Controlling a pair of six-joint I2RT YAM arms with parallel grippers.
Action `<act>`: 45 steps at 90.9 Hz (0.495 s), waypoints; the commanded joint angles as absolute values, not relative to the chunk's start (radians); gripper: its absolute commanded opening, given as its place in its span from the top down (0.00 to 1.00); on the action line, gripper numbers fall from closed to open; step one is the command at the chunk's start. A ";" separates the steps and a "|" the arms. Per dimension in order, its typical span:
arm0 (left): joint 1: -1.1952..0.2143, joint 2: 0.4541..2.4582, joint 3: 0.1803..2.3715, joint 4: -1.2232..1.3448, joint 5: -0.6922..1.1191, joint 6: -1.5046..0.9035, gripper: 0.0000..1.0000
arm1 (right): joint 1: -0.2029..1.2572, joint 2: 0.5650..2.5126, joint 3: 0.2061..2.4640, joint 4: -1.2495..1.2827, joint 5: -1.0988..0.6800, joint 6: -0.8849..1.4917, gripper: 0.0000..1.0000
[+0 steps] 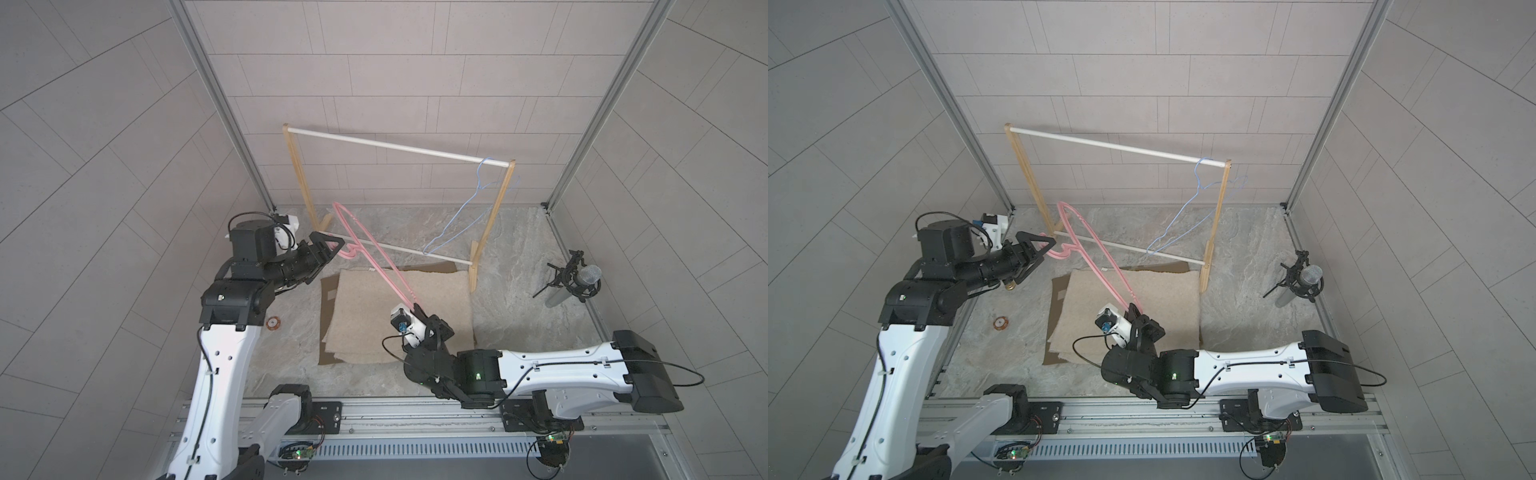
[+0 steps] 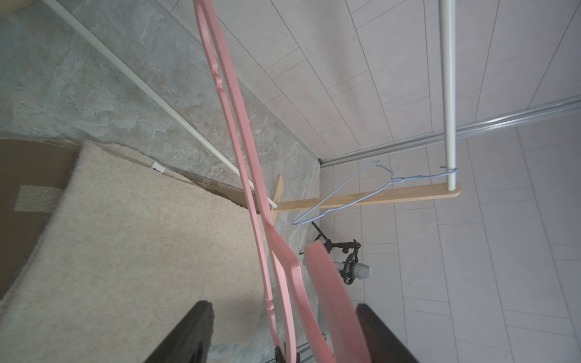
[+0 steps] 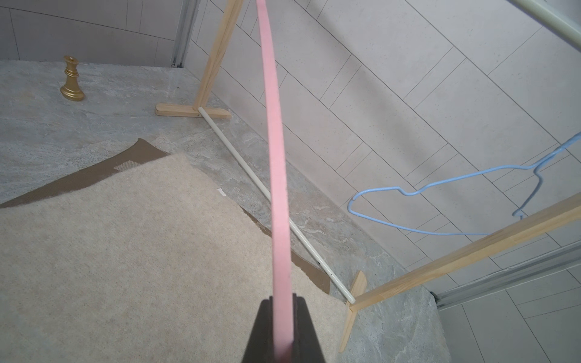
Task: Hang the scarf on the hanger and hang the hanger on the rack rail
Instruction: Pick up the hanger from the clothesline.
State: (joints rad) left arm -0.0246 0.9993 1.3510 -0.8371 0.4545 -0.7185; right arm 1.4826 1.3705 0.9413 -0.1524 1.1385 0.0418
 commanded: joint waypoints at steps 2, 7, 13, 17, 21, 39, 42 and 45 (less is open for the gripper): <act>-0.030 1.007 1.341 -0.824 0.447 -0.680 0.47 | 1.491 1.404 0.977 -0.127 1.191 0.029 1.00; -0.031 1.007 1.341 -0.821 0.442 -0.673 0.59 | 1.491 1.416 0.985 -0.138 1.196 0.029 1.00; -0.031 1.004 1.337 -0.822 0.438 -0.659 0.71 | 1.491 1.423 0.991 -0.148 1.198 0.034 0.99; -0.031 0.999 1.333 -0.822 0.436 -0.651 0.76 | 1.491 1.424 0.988 -0.157 1.196 0.046 0.96; -0.031 0.995 1.329 -0.827 0.432 -0.641 0.82 | 1.491 1.421 0.985 -0.167 1.192 0.059 0.91; -0.031 0.987 1.337 -0.912 0.362 -0.542 0.95 | 1.491 1.356 0.948 -0.221 1.073 0.121 0.57; -0.031 0.988 1.340 -0.929 0.348 -0.522 0.96 | 1.490 1.336 0.937 -0.224 1.036 0.123 0.49; -0.031 0.986 1.342 -0.946 0.333 -0.503 0.97 | 1.490 1.314 0.925 -0.230 0.987 0.126 0.41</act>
